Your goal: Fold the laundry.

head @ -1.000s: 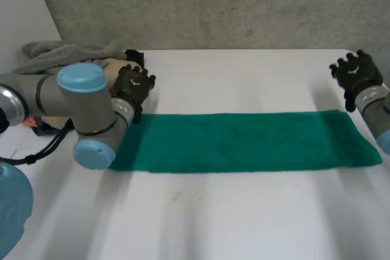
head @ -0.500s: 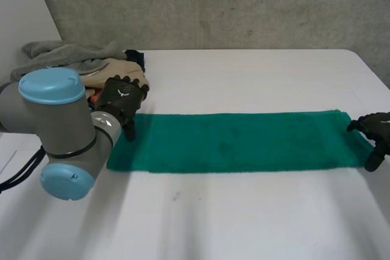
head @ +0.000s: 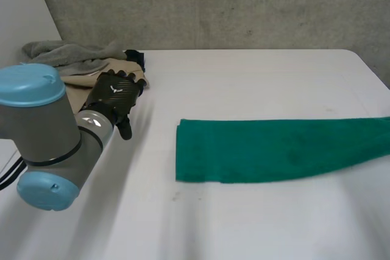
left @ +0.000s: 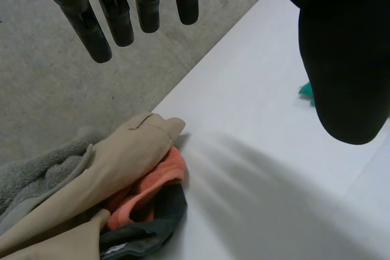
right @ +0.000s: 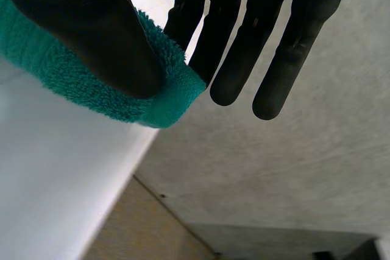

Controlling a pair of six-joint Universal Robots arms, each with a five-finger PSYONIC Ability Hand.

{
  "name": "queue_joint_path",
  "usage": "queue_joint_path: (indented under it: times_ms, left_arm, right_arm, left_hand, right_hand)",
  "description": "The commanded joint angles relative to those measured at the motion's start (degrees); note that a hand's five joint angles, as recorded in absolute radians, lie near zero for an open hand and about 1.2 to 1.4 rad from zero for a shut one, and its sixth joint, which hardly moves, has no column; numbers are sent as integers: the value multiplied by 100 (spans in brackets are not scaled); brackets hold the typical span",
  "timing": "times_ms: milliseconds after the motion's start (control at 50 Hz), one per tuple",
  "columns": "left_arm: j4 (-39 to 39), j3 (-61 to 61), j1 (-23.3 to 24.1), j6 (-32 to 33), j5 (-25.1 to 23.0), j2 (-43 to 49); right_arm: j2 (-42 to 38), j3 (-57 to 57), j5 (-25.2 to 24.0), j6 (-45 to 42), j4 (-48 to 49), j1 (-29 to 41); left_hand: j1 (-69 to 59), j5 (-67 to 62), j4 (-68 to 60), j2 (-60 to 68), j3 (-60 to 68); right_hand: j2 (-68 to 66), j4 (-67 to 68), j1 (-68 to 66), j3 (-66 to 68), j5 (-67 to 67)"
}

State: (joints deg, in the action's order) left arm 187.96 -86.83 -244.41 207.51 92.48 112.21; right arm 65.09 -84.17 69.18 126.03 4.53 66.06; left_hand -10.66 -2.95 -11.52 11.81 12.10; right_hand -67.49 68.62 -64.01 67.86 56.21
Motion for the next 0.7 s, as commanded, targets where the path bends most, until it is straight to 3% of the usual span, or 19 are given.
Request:
queue_joint_path:
  times_ms: [20,160,260,340,440,460,520,540,600,620,700]
  left_arm:
    - [39,-273,-28,0,7,-305]
    - [74,-519,-2,0,-2,-595]
    - [83,-659,-2,0,-2,-674]
    - [214,-800,-2,0,-2,-665]
    - [381,-906,33,0,-2,-656]
    - [408,-914,33,0,-2,-656]
    - [461,-914,42,0,-2,-621]
    - [478,-914,51,0,-2,-613]
    - [531,-862,95,0,-2,-613]
    - [531,-844,121,0,7,-613]
    - [557,-800,192,8,-2,-613]
  right_arm:
    - [92,103,-193,-237,162,1610]
    - [250,-55,-607,-316,750,3701]
    - [-406,15,-800,-377,926,5247]
    - [-988,50,-862,-570,971,5856]
    - [-1349,50,-774,-764,979,6095]
    - [-1323,33,-757,-703,988,6086]
    - [-1192,24,-625,-528,988,6095]
    - [-1052,-28,-433,-266,988,6069]
    - [-665,-81,-37,385,901,5788]
    - [-359,-177,164,1014,822,5456]
    - [197,-494,307,2380,409,4698]
  left_hand:
    - [66,295,152,-181,-210]
    - [66,295,152,-181,-210]
    - [66,295,152,-181,-210]
    - [66,295,152,-181,-210]
    - [66,295,152,-181,-210]
    - [66,295,152,-181,-210]
    - [66,295,152,-181,-210]
    - [66,295,152,-181,-210]
    - [66,295,152,-181,-210]
    - [66,295,152,-181,-210]
    - [66,295,152,-181,-210]
  right_hand:
    - [-1251,1138,-1599,1214,1379]
    - [-1251,1138,-1599,1214,1379]
    - [-1251,1138,-1599,1214,1379]
    - [-1251,1138,-1599,1214,1379]
    - [-1251,1138,-1599,1214,1379]
    - [-407,295,-756,371,536]
    - [4747,-4860,4399,-4783,-4619]
    - [5749,-5862,5401,-5786,-5621]
    - [5749,-5862,5401,-5786,-5621]
    - [5749,-5862,5401,-5786,-5621]
    - [5749,-5862,5401,-5786,-5621]
